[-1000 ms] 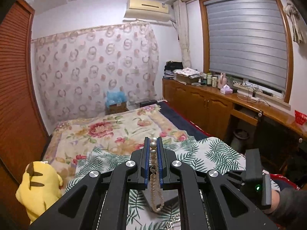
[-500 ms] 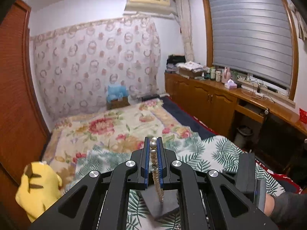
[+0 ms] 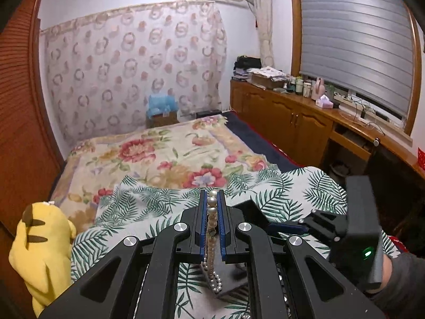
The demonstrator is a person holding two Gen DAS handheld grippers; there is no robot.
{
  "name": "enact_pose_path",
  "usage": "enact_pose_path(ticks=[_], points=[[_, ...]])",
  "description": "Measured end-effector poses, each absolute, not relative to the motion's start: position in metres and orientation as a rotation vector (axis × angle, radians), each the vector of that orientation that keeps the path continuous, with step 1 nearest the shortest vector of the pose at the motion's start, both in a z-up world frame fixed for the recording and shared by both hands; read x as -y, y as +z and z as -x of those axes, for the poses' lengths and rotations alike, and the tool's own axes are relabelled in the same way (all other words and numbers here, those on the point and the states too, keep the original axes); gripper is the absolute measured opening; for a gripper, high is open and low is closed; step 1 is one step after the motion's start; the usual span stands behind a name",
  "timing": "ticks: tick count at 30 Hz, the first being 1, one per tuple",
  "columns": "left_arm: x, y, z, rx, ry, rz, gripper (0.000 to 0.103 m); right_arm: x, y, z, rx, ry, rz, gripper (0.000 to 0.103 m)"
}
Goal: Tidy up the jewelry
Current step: 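Lower the bangle into the black box with the right gripper while the left gripper lowers the pearls in, then grasp the silver hairpins with the left gripper while the right gripper moves to the pearl strand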
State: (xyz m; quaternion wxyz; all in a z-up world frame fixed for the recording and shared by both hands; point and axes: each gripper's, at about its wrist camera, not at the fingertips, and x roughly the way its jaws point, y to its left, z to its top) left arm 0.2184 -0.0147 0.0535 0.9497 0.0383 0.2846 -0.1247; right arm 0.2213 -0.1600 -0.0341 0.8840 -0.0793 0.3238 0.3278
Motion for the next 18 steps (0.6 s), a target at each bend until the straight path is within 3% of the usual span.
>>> enact_pose_path(ticks=[13, 18], points=[[0.026, 0.041, -0.216, -0.596, -0.264, -0.091, 0.007, 0.192, -0.03, -0.182, -0.683, 0.64, 0.139, 0.07], [0.027, 0.036, -0.205, -0.604, -0.265, -0.108, 0.007, 0.208, -0.03, -0.165, -0.685, 0.645, 0.104, 0.06]])
